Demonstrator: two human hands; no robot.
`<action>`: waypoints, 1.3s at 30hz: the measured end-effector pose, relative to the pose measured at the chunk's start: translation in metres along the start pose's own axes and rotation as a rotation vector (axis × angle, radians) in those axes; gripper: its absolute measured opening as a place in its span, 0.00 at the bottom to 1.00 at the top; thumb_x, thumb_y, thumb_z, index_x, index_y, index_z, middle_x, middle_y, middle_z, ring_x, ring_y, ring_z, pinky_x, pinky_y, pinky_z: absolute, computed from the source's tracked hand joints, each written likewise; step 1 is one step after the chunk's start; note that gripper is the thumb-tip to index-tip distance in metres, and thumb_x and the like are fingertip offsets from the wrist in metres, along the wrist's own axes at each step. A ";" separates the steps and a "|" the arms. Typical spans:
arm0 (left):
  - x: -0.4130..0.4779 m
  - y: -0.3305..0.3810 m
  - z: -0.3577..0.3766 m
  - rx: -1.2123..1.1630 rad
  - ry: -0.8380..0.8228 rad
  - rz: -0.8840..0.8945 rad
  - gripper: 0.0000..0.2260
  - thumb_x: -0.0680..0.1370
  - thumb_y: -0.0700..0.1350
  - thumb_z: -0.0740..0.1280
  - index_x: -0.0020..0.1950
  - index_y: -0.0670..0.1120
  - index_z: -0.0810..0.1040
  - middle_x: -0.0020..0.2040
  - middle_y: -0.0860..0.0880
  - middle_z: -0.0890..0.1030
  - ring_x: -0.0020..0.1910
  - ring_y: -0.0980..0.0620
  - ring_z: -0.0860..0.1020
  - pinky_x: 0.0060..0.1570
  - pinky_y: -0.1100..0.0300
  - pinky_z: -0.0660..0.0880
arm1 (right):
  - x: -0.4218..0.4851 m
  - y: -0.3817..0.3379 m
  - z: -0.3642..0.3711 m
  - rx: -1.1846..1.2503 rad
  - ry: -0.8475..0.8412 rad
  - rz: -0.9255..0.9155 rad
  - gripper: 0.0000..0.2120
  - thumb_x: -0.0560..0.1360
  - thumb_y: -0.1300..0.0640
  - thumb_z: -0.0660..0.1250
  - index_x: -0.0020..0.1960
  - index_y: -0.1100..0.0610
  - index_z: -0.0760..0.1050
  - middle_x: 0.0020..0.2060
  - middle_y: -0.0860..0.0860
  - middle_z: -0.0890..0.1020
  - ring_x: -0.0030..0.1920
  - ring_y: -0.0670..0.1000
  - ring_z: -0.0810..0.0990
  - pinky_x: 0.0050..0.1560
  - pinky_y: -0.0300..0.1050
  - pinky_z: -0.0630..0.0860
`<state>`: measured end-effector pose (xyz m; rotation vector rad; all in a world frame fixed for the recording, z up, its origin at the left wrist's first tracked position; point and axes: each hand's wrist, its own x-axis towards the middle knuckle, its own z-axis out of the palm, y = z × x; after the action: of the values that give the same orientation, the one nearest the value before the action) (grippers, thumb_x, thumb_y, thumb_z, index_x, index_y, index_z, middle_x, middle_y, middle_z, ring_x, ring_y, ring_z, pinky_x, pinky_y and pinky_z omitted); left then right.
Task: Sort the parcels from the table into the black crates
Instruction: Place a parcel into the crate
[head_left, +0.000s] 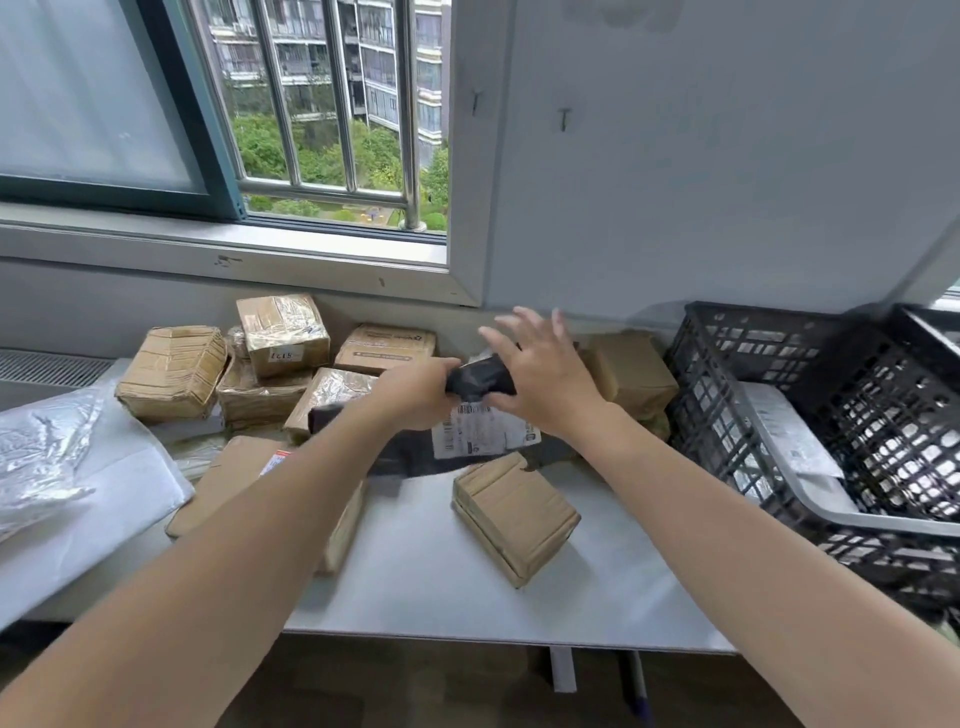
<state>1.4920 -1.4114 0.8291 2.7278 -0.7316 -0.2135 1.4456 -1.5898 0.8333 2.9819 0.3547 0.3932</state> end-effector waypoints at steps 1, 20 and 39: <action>0.003 0.005 -0.008 0.099 0.005 0.045 0.07 0.79 0.45 0.64 0.56 0.52 0.75 0.47 0.51 0.80 0.46 0.45 0.78 0.40 0.54 0.73 | 0.003 0.002 -0.002 -0.016 -0.056 -0.014 0.35 0.74 0.38 0.68 0.74 0.53 0.64 0.70 0.53 0.71 0.75 0.57 0.62 0.75 0.63 0.49; -0.003 0.021 -0.003 -1.276 0.438 -0.267 0.12 0.79 0.47 0.69 0.62 0.55 0.77 0.46 0.54 0.85 0.46 0.51 0.83 0.34 0.61 0.78 | -0.013 0.021 0.007 1.208 0.221 0.476 0.01 0.80 0.51 0.66 0.51 0.46 0.74 0.45 0.37 0.83 0.47 0.35 0.80 0.44 0.29 0.73; -0.060 0.060 -0.036 -1.453 0.547 0.082 0.17 0.79 0.40 0.68 0.67 0.51 0.77 0.51 0.50 0.86 0.51 0.49 0.84 0.44 0.57 0.82 | -0.020 0.007 -0.071 1.337 0.461 0.547 0.15 0.80 0.42 0.63 0.45 0.51 0.80 0.40 0.42 0.86 0.42 0.43 0.85 0.43 0.41 0.79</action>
<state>1.4207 -1.4211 0.8867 1.2575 -0.2799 0.0430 1.4088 -1.5958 0.8977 4.2248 -0.3868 1.3678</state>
